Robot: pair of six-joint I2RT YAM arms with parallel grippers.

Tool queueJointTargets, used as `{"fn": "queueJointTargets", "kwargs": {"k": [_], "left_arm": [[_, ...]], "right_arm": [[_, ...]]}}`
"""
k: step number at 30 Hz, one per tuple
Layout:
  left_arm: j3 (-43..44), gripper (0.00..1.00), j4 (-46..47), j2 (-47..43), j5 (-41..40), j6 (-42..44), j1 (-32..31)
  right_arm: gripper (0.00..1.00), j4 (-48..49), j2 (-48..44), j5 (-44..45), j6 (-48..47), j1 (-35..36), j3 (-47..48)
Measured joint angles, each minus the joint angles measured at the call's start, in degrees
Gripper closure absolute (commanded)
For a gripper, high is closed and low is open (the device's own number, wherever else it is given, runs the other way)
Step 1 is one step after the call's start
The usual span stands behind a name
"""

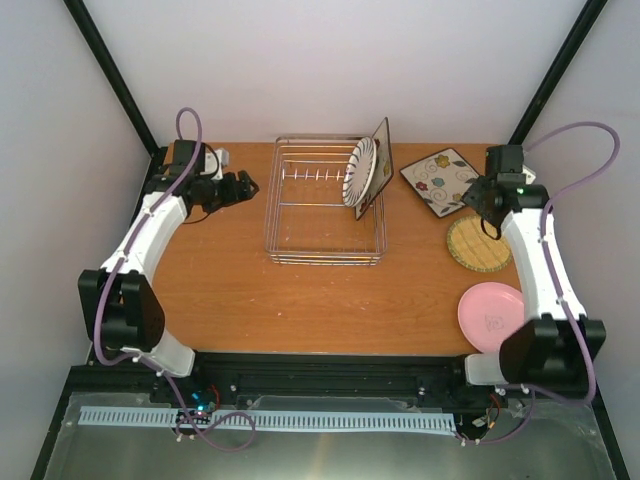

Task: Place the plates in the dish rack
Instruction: Pick up the plate at the center of the board.

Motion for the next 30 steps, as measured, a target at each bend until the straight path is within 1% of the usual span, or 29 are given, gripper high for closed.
{"fn": "queueJointTargets", "kwargs": {"k": [2,3,4,6,10,14,19,23,27,30], "left_arm": [[0.5,0.09,0.0,-0.7,-0.3,0.0,0.0],[0.5,0.09,-0.2,-1.2,-0.4,0.0,0.0],[0.5,0.09,-0.3,-1.7,-0.4,0.0,-0.1],[0.5,0.09,-0.6,-2.3,-0.5,0.0,-0.1],[0.3,0.09,-0.9,-3.1,-0.6,0.2,-0.1],[-1.1,0.09,-0.9,-3.7,-0.6,0.4,-0.1],[-2.1,0.09,-0.9,-3.7,-0.6,0.6,-0.1],[-2.1,0.09,-0.9,-3.7,-0.6,1.0,-0.1],[-2.1,0.09,-0.9,-3.1,-0.8,1.3,-0.1],[-2.1,0.09,-0.9,-2.3,-0.9,1.5,-0.1]], "right_arm": [[0.30,1.7,3.8,-4.7,0.2,-4.7,0.0],[0.29,3.3,7.3,-8.0,0.3,-7.7,0.0],[0.28,3.5,8.0,-8.5,0.3,-8.3,0.0],[0.27,3.6,13.0,-10.8,-0.1,-10.3,1.4],[0.27,2.7,23.4,-14.4,-2.6,-11.7,8.5],[0.27,3.4,30.4,-20.7,-5.4,-14.5,12.8],[0.33,4.5,35.5,-28.7,-7.3,-20.5,14.1],[0.39,8.2,38.6,-35.3,-8.9,-24.4,14.7],[0.39,12.5,40.6,-41.8,-9.6,-25.6,14.9],[0.37,15.5,43.7,-46.5,-9.6,-26.0,16.3]]}}
